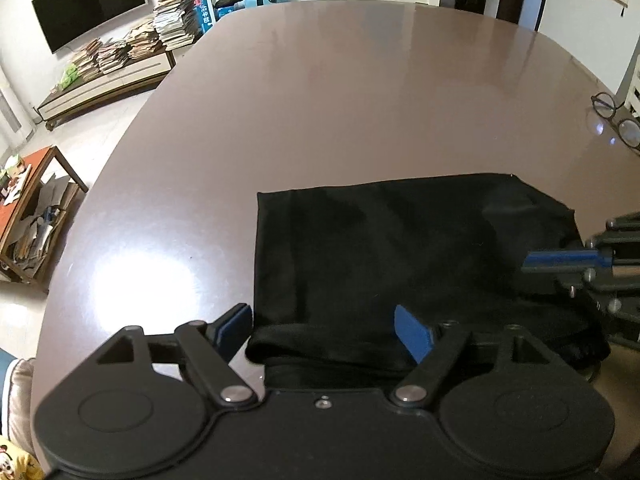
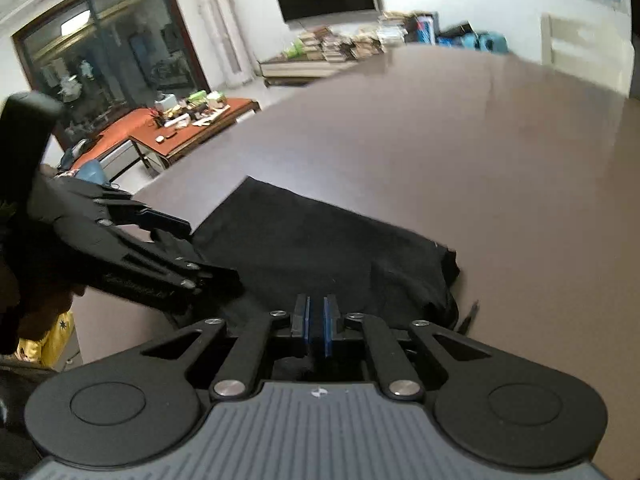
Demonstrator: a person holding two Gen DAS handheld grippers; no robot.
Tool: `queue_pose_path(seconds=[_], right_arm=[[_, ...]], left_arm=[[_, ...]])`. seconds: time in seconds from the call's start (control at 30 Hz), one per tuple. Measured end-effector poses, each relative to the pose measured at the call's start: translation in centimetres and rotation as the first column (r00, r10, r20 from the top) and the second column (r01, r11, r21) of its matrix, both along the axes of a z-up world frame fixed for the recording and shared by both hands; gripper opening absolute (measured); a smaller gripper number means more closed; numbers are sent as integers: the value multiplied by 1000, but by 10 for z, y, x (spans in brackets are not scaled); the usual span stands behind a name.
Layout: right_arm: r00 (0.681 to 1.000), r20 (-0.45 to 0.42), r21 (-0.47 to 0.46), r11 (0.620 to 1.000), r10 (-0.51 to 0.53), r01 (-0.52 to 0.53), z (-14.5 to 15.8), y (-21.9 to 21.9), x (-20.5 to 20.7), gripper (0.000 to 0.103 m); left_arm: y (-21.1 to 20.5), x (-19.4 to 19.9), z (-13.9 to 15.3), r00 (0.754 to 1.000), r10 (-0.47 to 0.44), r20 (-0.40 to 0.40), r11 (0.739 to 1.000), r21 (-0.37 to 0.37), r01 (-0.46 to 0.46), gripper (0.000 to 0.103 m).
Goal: Fold clothes
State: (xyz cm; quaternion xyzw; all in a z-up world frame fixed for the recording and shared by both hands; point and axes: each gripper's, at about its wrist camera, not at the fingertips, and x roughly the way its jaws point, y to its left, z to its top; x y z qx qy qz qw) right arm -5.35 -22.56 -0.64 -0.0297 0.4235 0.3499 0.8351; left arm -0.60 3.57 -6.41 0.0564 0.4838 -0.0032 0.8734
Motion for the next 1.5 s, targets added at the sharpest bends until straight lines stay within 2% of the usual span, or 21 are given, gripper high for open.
queue_pose_path(seconds=[0.13,0.33,0.97,1.03,1.1,1.13,1.17,1.2,1.23,1.27,1.3,1.33,1.4,1.5], right_arm=[[1000,-22,31,999,-20,21,-7,-8,0,6],[1000,-16,23,999,-22,23,-3,-3,0,6],[999,-32,47,998,-35,37,-5,-10,-2,7],[998,-44,65,997,-43,46,-4,-13,-1,9],[996,-64,93,994,-58,64,-1,-19,1,21],[993,-87,130,987,-81,92,1,-27,2,34],[988,-113,162,979,-106,123,2,-34,4,41],[980,-149,202,965,-136,164,3,-44,7,41],[952,-240,286,923,-193,259,3,-67,13,41],[934,-290,329,894,-211,304,1,-79,16,41],[927,-305,341,885,-217,319,0,-83,16,41],[899,-370,382,843,-237,379,-4,-99,19,41],[876,-411,393,818,-253,420,-12,-115,23,41],[873,-418,367,832,-252,416,-15,-116,28,42]], left_arm=[[-2,1,2,1000,25,-7,1000,7,-25,81],[-10,1,7,999,44,-16,998,39,-43,82],[-6,5,11,998,55,-28,998,25,-54,84],[2,5,13,998,62,-30,998,-18,-63,84],[11,5,16,997,76,-26,994,-71,-78,84],[16,5,17,996,81,-25,992,-94,-83,84],[26,6,19,995,95,-28,984,-148,-98,84],[43,8,20,992,121,-40,964,-232,-127,84],[50,8,20,990,134,-46,954,-265,-141,84],[59,9,20,988,147,-55,942,-297,-157,84],[71,11,18,983,170,-75,924,-335,-186,84],[83,13,15,976,190,-106,905,-367,-216,84],[94,11,12,970,203,-133,885,-398,-240,84],[99,5,12,968,206,-146,873,-420,-249,84]])
